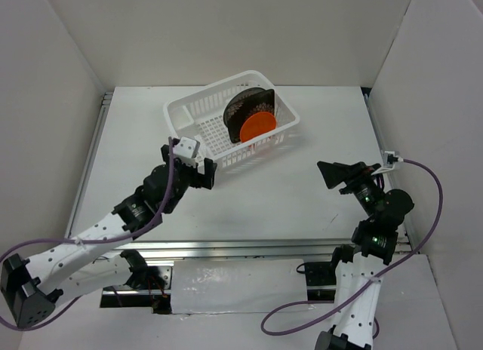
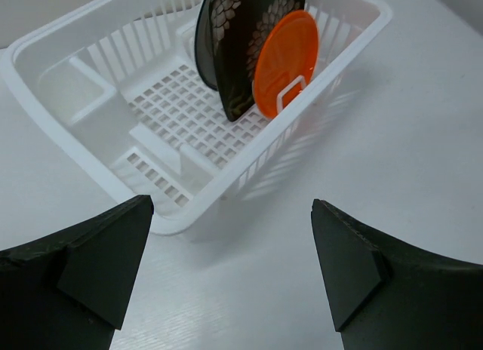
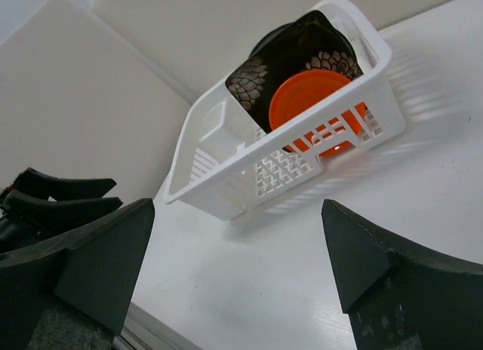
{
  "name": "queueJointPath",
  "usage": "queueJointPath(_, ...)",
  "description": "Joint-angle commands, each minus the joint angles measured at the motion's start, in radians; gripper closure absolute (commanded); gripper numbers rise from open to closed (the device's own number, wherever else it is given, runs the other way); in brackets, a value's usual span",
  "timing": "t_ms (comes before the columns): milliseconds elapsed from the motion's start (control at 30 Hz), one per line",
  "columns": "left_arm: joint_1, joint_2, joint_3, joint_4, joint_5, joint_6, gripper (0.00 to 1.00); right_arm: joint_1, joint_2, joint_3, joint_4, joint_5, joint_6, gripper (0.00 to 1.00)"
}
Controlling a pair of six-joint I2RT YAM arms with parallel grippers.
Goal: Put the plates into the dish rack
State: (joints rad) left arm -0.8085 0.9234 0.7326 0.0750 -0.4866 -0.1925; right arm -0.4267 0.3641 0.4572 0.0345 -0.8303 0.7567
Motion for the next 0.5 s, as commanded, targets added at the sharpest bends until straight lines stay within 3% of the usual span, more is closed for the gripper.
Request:
queueJointPath(0, -0.006, -0.121, -0.031, 0.094, 0.051, -0.068, 0.01, 0.009, -0.028, 0.095, -0.027, -0.036, -0.037, 0.0)
queueJointPath(133, -0.006, -0.218, -0.105, 0.069, 0.023, -0.1, 0.01, 0.009, -0.047, 0.155, -0.114, -0.052, -0.086, 0.0)
queueJointPath(467, -0.008, -0.36, -0.124, 0.017, 0.028, -0.131, 0.01, 0.009, -0.076, 0.232, -0.265, -0.049, -0.184, 0.0)
